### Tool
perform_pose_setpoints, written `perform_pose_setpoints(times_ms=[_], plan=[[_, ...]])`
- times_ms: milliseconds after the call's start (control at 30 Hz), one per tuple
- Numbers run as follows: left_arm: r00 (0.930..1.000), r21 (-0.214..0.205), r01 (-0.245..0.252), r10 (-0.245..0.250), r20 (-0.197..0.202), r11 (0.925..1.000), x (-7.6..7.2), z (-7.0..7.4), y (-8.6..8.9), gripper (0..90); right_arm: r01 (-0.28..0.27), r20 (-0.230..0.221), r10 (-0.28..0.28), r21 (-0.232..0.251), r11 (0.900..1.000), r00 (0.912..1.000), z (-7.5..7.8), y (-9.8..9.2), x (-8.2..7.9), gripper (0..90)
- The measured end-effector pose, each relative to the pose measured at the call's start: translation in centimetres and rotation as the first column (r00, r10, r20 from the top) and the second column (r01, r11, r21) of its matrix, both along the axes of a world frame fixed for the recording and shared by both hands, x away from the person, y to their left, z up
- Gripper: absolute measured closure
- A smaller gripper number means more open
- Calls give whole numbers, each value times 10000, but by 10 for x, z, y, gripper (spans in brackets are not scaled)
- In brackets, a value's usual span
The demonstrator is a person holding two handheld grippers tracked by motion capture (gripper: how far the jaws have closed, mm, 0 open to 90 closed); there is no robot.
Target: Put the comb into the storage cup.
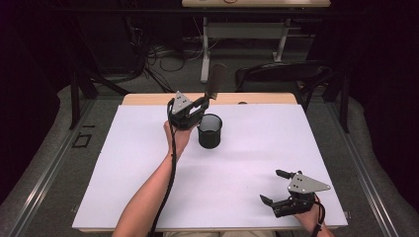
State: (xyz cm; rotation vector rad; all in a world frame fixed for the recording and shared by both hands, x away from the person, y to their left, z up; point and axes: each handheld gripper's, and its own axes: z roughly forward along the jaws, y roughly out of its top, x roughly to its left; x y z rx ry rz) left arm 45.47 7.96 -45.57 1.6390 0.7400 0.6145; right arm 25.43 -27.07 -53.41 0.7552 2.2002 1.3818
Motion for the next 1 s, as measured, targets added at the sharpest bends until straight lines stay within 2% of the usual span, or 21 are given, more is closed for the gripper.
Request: perform_pose_setpoints(times_ms=[233,533,1000], plan=[[10000,-221,11,-13,-53,9998,4,-3,-4,717,-5,-24,5,-21,10000,10000,0,0,0,23],[9998,-164,135,-137,-129,9998,7,-8,-9,717,-3,-40,3,-28,10000,10000,0,0,0,23],[9988,-140,172,-178,-464,9998,11,-17,-13,717,-13,-36,13,-33,10000,10000,1,0,-1,23]])
